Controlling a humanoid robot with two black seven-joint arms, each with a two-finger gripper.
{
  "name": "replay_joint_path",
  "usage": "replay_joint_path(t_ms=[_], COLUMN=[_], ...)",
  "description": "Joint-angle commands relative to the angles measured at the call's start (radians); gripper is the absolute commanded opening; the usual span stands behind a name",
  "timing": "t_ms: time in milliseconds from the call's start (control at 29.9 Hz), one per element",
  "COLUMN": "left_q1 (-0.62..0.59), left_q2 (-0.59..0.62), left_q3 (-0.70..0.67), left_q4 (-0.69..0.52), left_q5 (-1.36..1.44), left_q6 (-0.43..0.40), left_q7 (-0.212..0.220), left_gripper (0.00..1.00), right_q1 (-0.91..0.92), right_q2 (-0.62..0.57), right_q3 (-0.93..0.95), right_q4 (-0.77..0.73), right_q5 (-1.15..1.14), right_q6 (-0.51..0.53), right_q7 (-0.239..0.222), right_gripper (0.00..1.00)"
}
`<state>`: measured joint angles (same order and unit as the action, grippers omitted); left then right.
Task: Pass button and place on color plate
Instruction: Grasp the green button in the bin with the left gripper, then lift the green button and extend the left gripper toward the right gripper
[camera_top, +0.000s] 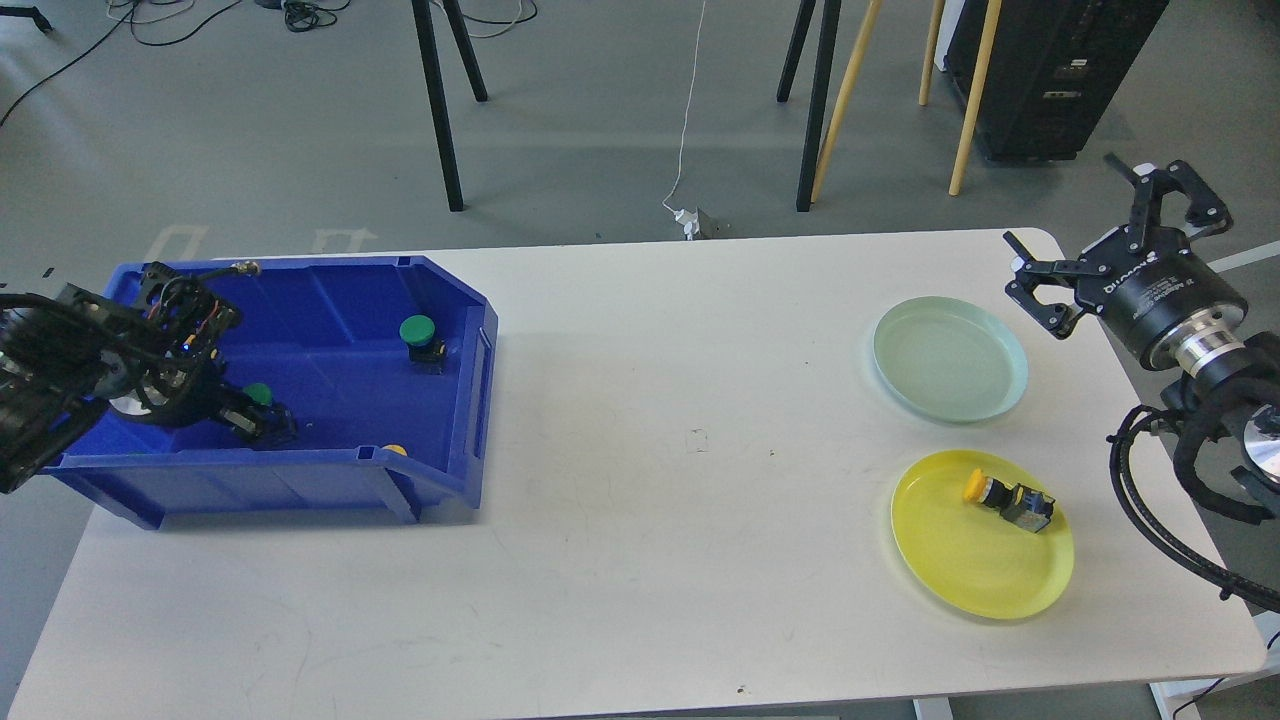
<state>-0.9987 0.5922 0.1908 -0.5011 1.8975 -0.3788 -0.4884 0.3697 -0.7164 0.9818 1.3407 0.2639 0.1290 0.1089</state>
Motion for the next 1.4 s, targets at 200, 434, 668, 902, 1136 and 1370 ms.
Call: replay_joint_path(t_ms=[200, 434, 668, 902, 1136, 1370], left_q1=[-0.173, -0.181, -0.172, -0.135, -0.092, -0.093], left_q2=[0.210, 0.296, 0.016, -0.247, -0.293, -0.361], left_q3=[-0.118, -0.364, -0.485, -0.496, -0.567, -0.577], left_q4=[-0.348, -0.657, -0.596, -0.380, -0.314, -0.228], left_q5=[-0.122, -0.383, -0.661, -0.748, -0.825, -0.883], left_q6=[-0.031, -0.098, -0.110, -0.110, -0.110, -0.110], left_q7=[0.000, 0.000, 0.000, 0.000, 0.000, 0.000], left_gripper=[0.11, 0.10, 0.10, 0.11, 0.11, 0.12], right_q1=[0.000, 0.018, 0.043, 0.216, 0.321, 0.400], right_q2=[-0.006, -0.107, -0.104, -0.058, -0.020, -0.002], right_q3=[-0.005, -0.075, -0.132, -0.277, -0.426, -0.537], right_q4=[0.005, 0.038, 0.077, 0.061, 0.037, 0.023], right_q5=[-0.018, -0.360, -0.526, -0.555, -0.980, -1.118], right_q6=[-0.002, 0.004, 0.084, 0.101, -0.187, -0.267], right_q7=[0.002, 0.001, 0.001, 0.060, 0.330, 0.380], right_gripper=[1.00, 1.00, 1.00, 1.00, 1.00, 1.00])
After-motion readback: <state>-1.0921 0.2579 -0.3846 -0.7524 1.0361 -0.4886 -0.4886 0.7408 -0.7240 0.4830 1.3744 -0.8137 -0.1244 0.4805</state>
